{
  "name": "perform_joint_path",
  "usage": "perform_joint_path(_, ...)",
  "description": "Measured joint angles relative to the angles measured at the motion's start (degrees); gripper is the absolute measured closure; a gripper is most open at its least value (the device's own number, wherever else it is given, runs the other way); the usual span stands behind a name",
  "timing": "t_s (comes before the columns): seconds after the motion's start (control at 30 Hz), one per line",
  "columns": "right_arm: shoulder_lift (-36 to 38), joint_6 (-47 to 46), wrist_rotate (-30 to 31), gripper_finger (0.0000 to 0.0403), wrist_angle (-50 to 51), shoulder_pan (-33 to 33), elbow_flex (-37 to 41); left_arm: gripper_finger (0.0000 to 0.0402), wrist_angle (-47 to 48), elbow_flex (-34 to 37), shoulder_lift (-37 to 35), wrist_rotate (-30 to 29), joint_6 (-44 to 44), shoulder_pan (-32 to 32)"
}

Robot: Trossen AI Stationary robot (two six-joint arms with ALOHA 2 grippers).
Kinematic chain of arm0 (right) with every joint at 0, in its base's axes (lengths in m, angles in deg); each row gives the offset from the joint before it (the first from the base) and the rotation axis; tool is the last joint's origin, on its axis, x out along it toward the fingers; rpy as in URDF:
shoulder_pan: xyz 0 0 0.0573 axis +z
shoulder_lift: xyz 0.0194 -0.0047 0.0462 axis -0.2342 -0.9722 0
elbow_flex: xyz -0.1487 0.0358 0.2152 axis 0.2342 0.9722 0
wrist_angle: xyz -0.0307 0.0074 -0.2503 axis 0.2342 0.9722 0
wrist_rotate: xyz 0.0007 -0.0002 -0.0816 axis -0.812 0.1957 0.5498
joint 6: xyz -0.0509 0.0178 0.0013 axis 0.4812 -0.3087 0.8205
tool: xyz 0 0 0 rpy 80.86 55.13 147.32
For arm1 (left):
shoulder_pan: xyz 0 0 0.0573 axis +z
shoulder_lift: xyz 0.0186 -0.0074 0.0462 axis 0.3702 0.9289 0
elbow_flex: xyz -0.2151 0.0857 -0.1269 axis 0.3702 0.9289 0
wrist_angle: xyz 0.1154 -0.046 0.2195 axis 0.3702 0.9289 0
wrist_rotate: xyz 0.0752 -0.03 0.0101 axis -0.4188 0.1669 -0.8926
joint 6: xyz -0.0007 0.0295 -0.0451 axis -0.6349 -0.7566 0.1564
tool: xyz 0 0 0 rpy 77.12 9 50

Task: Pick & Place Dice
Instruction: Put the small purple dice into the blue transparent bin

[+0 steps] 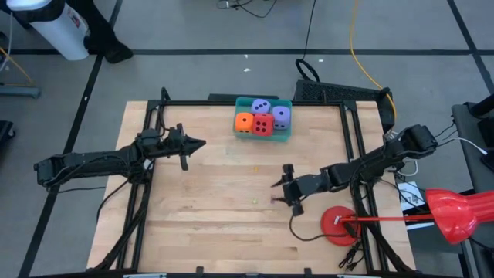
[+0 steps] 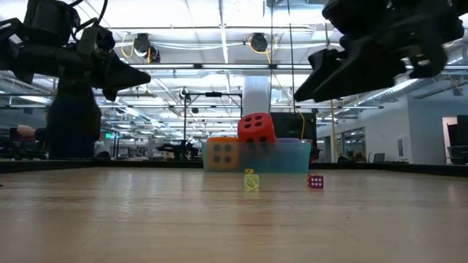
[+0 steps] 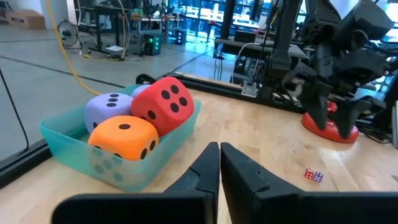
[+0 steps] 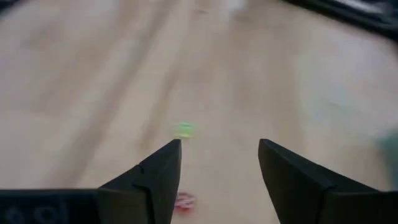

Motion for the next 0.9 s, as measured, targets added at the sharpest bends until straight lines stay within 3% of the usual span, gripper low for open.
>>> perform_joint_path(0.07, 0.36, -1.65, -3.16, 0.0205, 0.34, 0.03, 0.00, 0.0376, 0.12, 0.00, 0.00, 0.00, -0.12, 0.00)
perform_joint_path(0.27, -2.11, -6.34, -2.80, 0.0216, 0.89, -0.07, 1.50, 0.0384, 0.15, -0.02, 0.00, 0.00, -1.58, -0.04)
perform_joint_path(0.5, -7.81, -3.08, -3.23, 0.0217, -0.84, -0.72, 1.66, 0.0397, 0.13, -0.02, -0.02, 0.02, -1.51, -0.04)
perform_joint_path(0.63, -8.41, -3.21, -8.80, 0.0218, -2.34, -3.00, 1.64, 0.0381, 0.09, -0.02, 0.00, 0.02, -2.09, -0.04)
perform_joint_path(0.9, -8.48, -2.14, -5.06, 0.0229, 0.65, -4.05, 1.64, 0.0371, 0.09, -0.02, 0.00, 0.04, -2.41, -0.04)
